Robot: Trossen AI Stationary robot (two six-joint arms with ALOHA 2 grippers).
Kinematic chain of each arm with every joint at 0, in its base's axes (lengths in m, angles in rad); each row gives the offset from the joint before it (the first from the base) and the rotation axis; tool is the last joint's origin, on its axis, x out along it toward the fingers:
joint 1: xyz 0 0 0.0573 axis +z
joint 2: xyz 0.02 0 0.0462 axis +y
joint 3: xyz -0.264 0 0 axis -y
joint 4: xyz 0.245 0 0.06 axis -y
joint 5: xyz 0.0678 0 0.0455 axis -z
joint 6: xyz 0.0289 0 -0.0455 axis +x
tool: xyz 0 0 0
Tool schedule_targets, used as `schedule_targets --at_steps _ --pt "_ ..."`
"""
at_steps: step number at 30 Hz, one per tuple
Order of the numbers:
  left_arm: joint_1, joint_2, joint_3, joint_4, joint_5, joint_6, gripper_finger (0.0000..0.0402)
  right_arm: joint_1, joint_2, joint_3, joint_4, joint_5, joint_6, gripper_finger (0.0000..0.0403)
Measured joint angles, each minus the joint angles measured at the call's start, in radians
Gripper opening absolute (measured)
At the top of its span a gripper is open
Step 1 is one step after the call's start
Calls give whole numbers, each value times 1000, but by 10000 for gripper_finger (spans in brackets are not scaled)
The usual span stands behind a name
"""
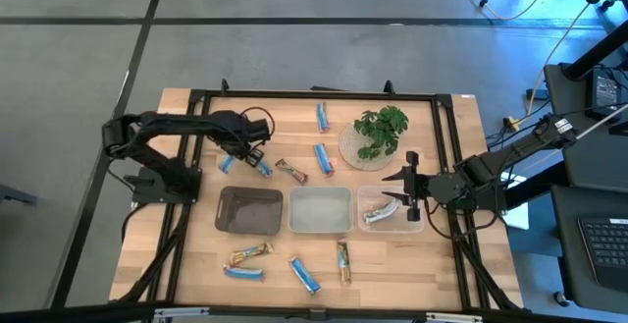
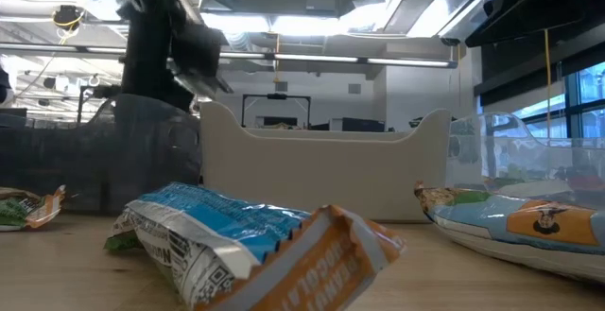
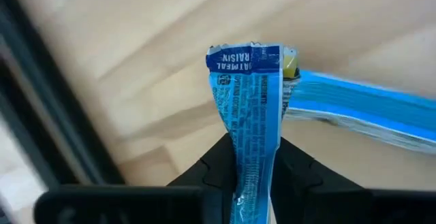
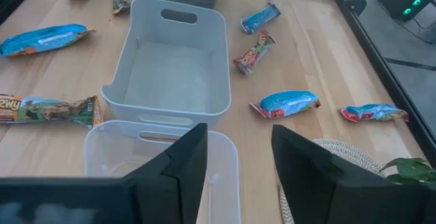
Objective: Pick and place Granola Bars by type
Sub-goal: Put the blue granola bar into the black bin
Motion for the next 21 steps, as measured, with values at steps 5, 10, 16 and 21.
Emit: schedule_targets --at_steps 5,10,16,21 --pt "-62 -103 77 21 124 0 60 0 0 0 1 5 -44 168" --pt "-175 -175 161 53 133 74 59 0 0 0 1 5 -50 168" --pt "-342 -199 206 161 195 81 59 -1 0 0 5 7 -78 168" --pt "-491 -175 206 276 213 84 59 -2 0 0 19 7 -77 168"
